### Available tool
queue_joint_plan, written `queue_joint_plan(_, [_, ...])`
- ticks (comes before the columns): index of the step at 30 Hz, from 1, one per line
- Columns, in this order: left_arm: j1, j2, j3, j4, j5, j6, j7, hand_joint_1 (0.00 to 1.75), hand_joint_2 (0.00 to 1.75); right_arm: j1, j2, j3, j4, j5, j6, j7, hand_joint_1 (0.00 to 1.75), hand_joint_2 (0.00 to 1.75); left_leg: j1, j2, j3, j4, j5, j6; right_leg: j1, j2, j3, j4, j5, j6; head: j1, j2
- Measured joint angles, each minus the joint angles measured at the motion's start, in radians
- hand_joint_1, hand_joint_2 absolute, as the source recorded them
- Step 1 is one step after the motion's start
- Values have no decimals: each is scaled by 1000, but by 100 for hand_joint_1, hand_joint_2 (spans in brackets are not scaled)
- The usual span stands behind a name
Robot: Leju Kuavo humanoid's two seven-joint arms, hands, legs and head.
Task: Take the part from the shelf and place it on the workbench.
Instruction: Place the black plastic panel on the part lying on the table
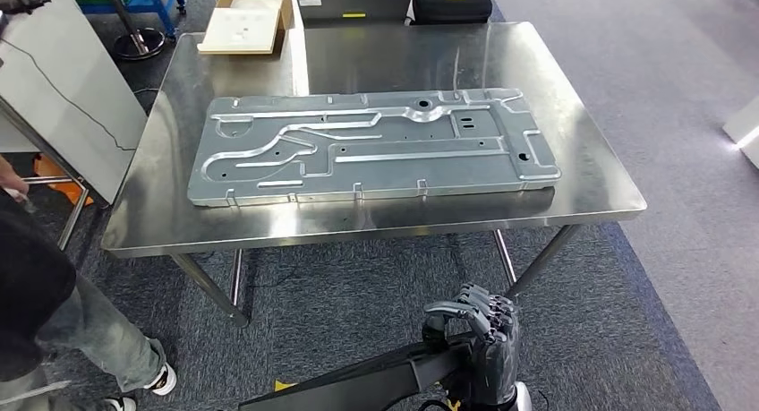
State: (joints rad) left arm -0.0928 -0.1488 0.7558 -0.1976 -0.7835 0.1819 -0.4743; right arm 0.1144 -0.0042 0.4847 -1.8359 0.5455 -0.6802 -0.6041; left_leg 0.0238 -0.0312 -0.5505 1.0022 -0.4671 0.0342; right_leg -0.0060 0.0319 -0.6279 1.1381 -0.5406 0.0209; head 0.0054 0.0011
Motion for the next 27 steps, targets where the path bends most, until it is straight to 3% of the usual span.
queue_joint_plan(2, [2, 0, 0, 0, 0, -1, 0, 0, 175, 1, 0, -1, 0, 0, 0, -1, 175, 175, -1, 12, -3, 1, 0, 2, -4, -20, -62, 128, -57, 8, 0, 0])
queue_joint_plan(3, [2, 0, 1, 0, 1, -1, 1, 0, 175, 1, 0, -2, 0, 0, 0, -1, 175, 175, -2, 17, -4, 1, 0, 2, -6, -23, -79, 164, -64, 10, 0, 0])
queue_joint_plan(4, [3, 0, 1, 0, 1, -1, 3, 0, 175, 2, 0, -3, 0, 0, 0, -1, 175, 175, -2, 21, -4, 2, 0, 2, -7, -25, -78, 164, -53, 11, 0, 0])
queue_joint_plan(5, [2, 0, 1, 0, 2, -1, 6, 0, 175, 2, 0, -4, 0, 0, 0, -1, 175, 175, -2, 24, -3, 3, -1, 0, -8, -26, -58, 127, -25, 10, 0, 0])
queue_joint_plan(7, [0, 0, 2, 0, 3, -2, 11, 0, 175, 2, 0, -7, 0, 0, 0, 0, 175, 175, -4, 25, -2, 7, -4, -4, -7, -27, 10, -5, 38, 4, 0, 0])
queue_joint_plan(9, [-3, 0, 4, 0, 4, -4, 14, 0, 175, 3, 0, -14, 0, 4, 0, 5, 175, 175, -8, 25, -5, 10, -6, -15, -3, -27, 54, -96, 63, -7, 0, 0])
queue_joint_plan(12, [-5, 0, 8, 0, 5, -7, 15, 0, 175, 12, 0, -41, 0, 31, 0, 38, 175, 175, -9, 25, -7, 11, -8, -33, -2, -26, 59, -116, 64, -22, 0, 0])
queue_joint_plan(14, [-5, 0, 11, 0, 5, -8, 12, 0, 175, 18, 0, -70, 0, 51, 0, 62, 175, 175, -8, 26, -23, 49, -37, -42, -6, -28, 63, -125, 70, -34, 0, 0])
queue_joint_plan(17, [-2, 0, 16, 0, 3, -10, 9, 0, 175, 27, -4, -118, 3, 55, 1, 75, 175, 175, -6, 27, -108, 236, -131, -50, -3, -31, 63, -126, 70, -44, 0, 0])
queue_joint_plan(18, [0, 0, 18, 0, 2, -10, 9, 0, 175, 30, -5, -131, 5, 54, 1, 77, 175, 175, -6, 27, -132, 285, -144, -51, -1, -32, 62, -124, 69, -45, 0, 0])
queue_joint_plan(19, [1, 0, 19, 0, 2, -10, 8, 0, 175, 33, -6, -141, 6, 54, 1, 78, 175, 175, -6, 27, -139, 300, -138, -51, 0, -31, 62, -121, 68, -46, 0, 0])
queue_joint_plan(20, [1, 0, 21, 0, 2, -10, 8, 0, 175, 34, -8, -148, 7, 53, 2, 79, 175, 175, -6, 27, -124, 268, -111, -49, 0, -31, 62, -118, 66, -46, 0, 0])
queue_joint_plan(23, [-1, 0, 24, 0, 3, -11, 8, 0, 175, 36, -9, -164, 7, 56, 2, 80, 175, 175, -9, 27, -30, 74, -24, -37, 3, -28, 63, -107, 58, -38, 0, 0])
queue_joint_plan(24, [-2, 0, 24, 0, 2, -11, 8, 0, 175, 37, -9, -167, 7, 58, 1, 80, 175, 175, -11, 26, -15, 40, -16, -32, 4, -28, 61, -104, 57, -33, 0, 0])
queue_joint_plan(27, [0, 0, 24, 0, 1, -11, 8, 0, 175, 38, -9, -173, 8, 65, 1, 84, 175, 175, -12, 26, -11, 23, -12, -18, 4, -28, 58, -104, 58, -19, 0, 0])
